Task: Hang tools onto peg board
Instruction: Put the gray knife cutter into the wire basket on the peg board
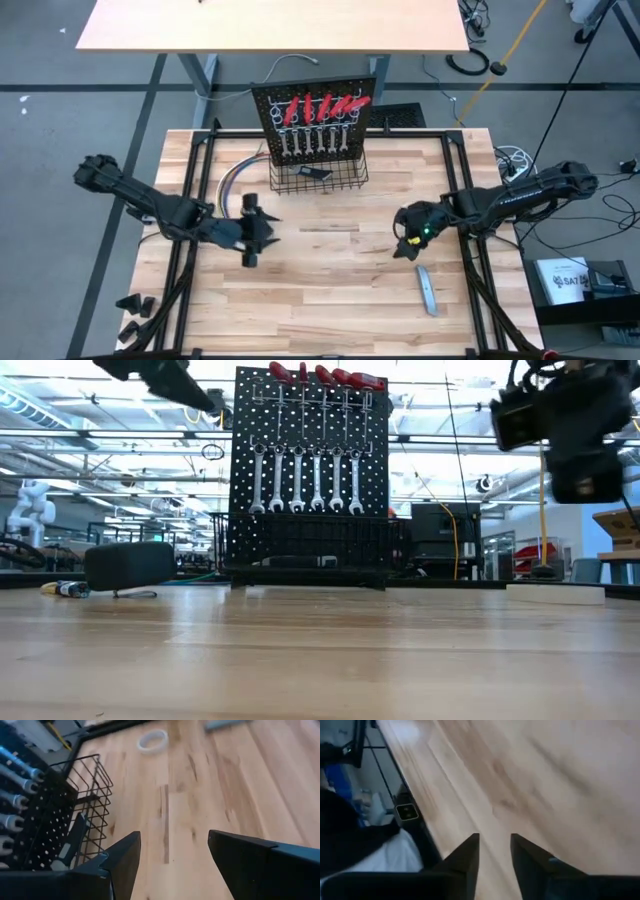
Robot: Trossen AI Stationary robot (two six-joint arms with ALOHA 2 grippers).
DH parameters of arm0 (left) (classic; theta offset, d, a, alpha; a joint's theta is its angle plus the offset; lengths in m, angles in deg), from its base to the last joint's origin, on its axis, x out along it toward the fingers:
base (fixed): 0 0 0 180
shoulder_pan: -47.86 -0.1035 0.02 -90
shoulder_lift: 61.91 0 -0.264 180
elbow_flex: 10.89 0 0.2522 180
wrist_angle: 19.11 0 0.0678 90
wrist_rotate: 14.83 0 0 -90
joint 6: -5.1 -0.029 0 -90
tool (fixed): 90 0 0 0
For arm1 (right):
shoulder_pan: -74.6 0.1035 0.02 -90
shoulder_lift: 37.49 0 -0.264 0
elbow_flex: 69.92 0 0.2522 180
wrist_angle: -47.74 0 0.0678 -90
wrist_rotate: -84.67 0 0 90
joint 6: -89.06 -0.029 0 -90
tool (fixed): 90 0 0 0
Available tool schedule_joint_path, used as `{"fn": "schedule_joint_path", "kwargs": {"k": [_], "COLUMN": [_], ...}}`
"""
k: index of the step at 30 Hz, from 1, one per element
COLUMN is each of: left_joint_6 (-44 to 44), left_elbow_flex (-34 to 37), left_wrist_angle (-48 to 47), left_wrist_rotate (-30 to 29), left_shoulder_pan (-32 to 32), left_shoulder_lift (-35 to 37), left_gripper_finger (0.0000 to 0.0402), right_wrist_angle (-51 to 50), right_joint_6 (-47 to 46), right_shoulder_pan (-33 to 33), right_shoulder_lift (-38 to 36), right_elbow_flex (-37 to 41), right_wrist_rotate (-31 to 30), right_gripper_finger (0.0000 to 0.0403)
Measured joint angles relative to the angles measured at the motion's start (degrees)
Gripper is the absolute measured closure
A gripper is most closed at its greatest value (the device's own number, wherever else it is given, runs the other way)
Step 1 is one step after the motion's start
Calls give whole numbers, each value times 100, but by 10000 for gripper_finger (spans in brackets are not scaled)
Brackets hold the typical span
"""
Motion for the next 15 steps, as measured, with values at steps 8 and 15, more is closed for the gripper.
{"fn": "schedule_joint_path", "kwargs": {"k": [8, 15], "left_joint_6": [-65, -63], "left_elbow_flex": [1129, 1387], "left_wrist_angle": [1474, 1661], "left_wrist_rotate": [-19, -8], "left_shoulder_pan": [0, 0], "left_shoulder_lift": [651, 561], "left_gripper_finger": [162, 162], "right_wrist_angle": [-812, -1392], "right_joint_6": [-2833, -4529], "right_shoulder_pan": [1196, 2300], "right_shoulder_lift": [-1, 52], "right_elbow_flex": [0, 0], "right_wrist_rotate": [-156, -924], "right_gripper_finger": [278, 277]}}
